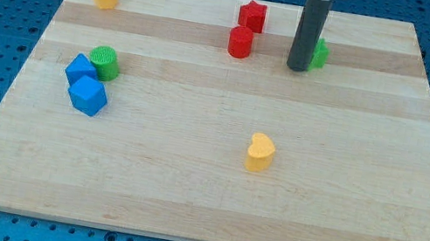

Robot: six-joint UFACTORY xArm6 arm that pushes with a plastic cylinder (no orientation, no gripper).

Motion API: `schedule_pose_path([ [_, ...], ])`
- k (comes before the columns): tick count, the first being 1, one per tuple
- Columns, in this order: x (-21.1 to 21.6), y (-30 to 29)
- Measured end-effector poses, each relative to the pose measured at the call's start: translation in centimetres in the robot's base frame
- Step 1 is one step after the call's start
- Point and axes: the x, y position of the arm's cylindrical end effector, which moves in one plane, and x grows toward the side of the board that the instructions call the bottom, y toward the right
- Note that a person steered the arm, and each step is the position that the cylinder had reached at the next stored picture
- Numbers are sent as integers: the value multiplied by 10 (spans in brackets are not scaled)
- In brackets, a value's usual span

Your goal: Place the blue triangle vertical below green star

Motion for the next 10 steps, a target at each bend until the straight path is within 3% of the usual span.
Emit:
schedule_pose_path([
  [3, -79, 77],
  [6, -71, 69],
  [8, -38, 2],
  [10, -23, -6],
])
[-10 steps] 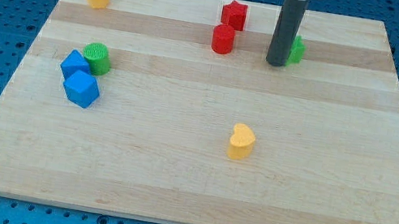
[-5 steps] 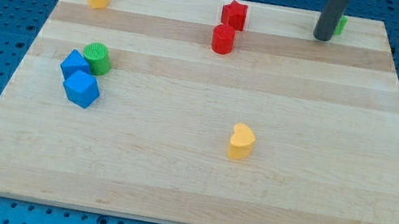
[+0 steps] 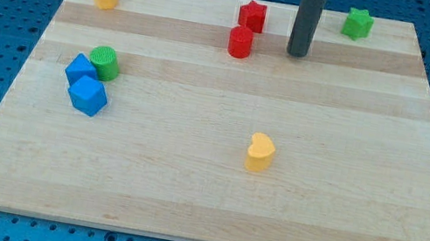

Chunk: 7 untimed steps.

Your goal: Place the blue triangle vertical below green star

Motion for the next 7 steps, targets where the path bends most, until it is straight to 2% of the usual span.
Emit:
schedule_pose_path([
  [3, 13, -31],
  [4, 46, -45],
  [5, 63, -107],
  [6, 34, -218],
  [7, 41, -321],
])
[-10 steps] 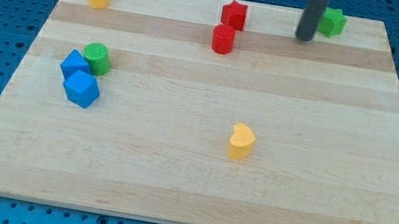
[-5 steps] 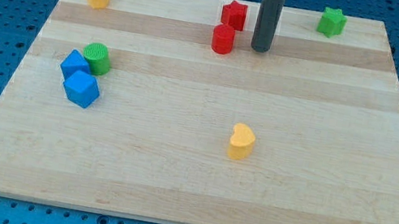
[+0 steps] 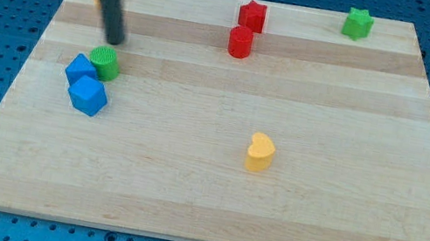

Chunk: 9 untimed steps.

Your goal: Place the blue triangle vertical below green star

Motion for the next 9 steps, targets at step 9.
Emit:
schedule_pose_path([
  [9, 70, 156],
])
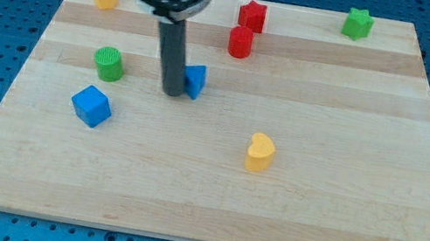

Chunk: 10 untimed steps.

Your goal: Place the blue triangle vertical below green star

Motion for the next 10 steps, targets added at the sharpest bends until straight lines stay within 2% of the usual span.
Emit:
schedule_pose_path([
  [1, -24, -3],
  [2, -36, 55],
  [4, -34, 185],
  [5, -37, 170],
  [8, -118, 154],
  [10, -71, 221],
])
